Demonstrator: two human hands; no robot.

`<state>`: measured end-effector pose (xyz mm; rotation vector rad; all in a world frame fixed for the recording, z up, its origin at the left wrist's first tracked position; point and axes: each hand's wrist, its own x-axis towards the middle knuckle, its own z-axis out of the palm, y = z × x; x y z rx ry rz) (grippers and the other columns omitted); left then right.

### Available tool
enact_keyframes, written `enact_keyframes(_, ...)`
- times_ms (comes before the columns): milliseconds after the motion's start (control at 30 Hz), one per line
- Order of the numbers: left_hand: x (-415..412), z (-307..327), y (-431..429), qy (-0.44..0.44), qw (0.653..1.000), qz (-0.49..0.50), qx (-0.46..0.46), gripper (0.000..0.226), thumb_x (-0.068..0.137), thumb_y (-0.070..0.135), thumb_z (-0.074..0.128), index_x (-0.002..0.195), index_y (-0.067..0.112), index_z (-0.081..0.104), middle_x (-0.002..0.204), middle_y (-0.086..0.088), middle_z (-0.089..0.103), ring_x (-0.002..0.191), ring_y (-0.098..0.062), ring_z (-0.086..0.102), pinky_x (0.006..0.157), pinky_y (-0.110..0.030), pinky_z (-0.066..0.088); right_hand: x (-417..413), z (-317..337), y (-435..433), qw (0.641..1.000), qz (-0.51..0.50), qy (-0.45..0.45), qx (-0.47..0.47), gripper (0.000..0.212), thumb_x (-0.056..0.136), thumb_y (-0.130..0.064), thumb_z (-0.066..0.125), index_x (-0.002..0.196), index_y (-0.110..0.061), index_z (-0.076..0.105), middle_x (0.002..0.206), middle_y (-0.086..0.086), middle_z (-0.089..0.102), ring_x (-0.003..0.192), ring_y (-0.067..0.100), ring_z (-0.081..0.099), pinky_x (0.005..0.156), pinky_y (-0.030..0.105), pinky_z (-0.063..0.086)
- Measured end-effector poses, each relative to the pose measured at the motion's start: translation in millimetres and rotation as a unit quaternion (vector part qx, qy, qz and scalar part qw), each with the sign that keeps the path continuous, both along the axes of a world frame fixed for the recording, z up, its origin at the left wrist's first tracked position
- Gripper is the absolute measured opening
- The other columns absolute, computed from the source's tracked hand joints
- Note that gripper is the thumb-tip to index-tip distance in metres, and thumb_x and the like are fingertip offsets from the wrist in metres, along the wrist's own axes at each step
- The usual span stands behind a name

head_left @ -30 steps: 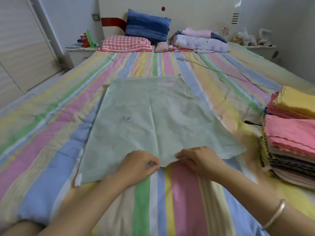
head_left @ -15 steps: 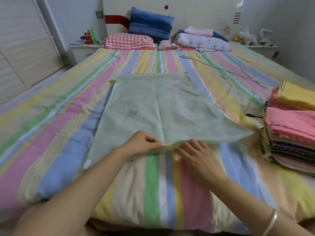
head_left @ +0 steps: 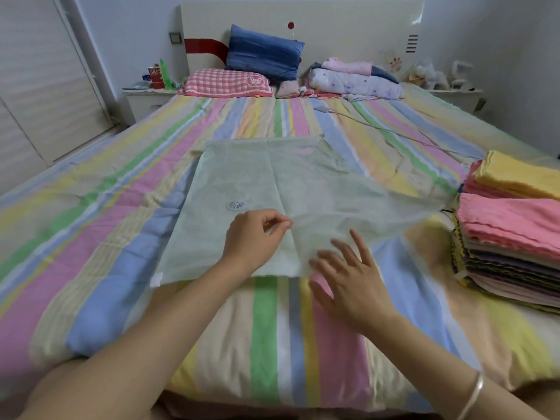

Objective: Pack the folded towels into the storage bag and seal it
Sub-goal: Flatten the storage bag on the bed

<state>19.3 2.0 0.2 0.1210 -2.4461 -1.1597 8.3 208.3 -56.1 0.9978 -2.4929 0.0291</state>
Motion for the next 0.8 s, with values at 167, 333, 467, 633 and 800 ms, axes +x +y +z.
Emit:
enact_keyframes(167, -2, 19, 15, 0.177, 0.983, 0.041, 0.011, 0.014, 0.088, 0.023, 0.063, 0.09, 0.016, 0.075, 0.089, 0.011, 0.075, 0.087, 0.0, 0.068, 0.082, -0.032, 0.055, 9, -18, 16, 0.981, 0.021, -0.193, 0.009, 0.078, 0.089, -0.068, 0.001, 0.131, -0.032, 0.056, 0.136, -0.012, 0.054, 0.128, 0.018, 0.048, 0.109, 0.035, 0.03)
enact_keyframes(333, 12, 18, 43, 0.134, 0.986, 0.049, -0.09, 0.017, 0.086, 0.016, 0.059, 0.097, 0.025, 0.068, 0.097, 0.012, 0.072, 0.095, -0.009, 0.067, 0.078, -0.031, 0.053, 16, 4, 39, 0.963, 0.035, -0.25, -0.096, 0.05, 0.091, -0.045, 0.04, 0.14, -0.036, 0.043, 0.146, -0.017, 0.039, 0.135, 0.007, 0.035, 0.104, 0.021, 0.031)
enact_keyframes(467, 21, 7, 70, -0.101, 0.972, 0.008, -0.21, 0.04, 0.078, 0.009, 0.053, 0.11, 0.03, 0.065, 0.117, 0.011, 0.067, 0.109, -0.018, 0.059, 0.089, -0.029, 0.045, 21, 28, 78, 0.956, 0.033, -0.176, -0.233, 0.033, 0.089, -0.022, 0.056, 0.12, -0.032, 0.059, 0.12, -0.02, 0.057, 0.11, 0.0, 0.054, 0.084, 0.027, 0.05)
enact_keyframes(633, -4, 14, 139, -0.113, 0.979, -0.07, -0.153, 0.033, 0.078, 0.014, 0.055, 0.104, 0.03, 0.069, 0.112, 0.014, 0.069, 0.108, -0.012, 0.06, 0.091, -0.027, 0.046, 7, 56, 140, 0.941, -0.062, -0.074, -0.325, 0.028, 0.083, -0.007, 0.058, 0.103, -0.026, 0.066, 0.095, -0.022, 0.057, 0.073, -0.004, 0.049, 0.065, 0.023, 0.044)
enact_keyframes(800, -55, 23, 223, -0.169, 0.972, -0.147, 0.07, 0.015, 0.083, 0.034, 0.059, 0.092, 0.023, 0.066, 0.1, 0.003, 0.071, 0.096, -0.017, 0.066, 0.091, -0.039, 0.053, -20, 81, 211, 0.919, -0.185, -0.006, -0.348, 0.022, 0.08, -0.005, 0.058, 0.094, -0.019, 0.068, 0.094, -0.003, 0.064, 0.085, 0.018, 0.056, 0.067, 0.034, 0.047)
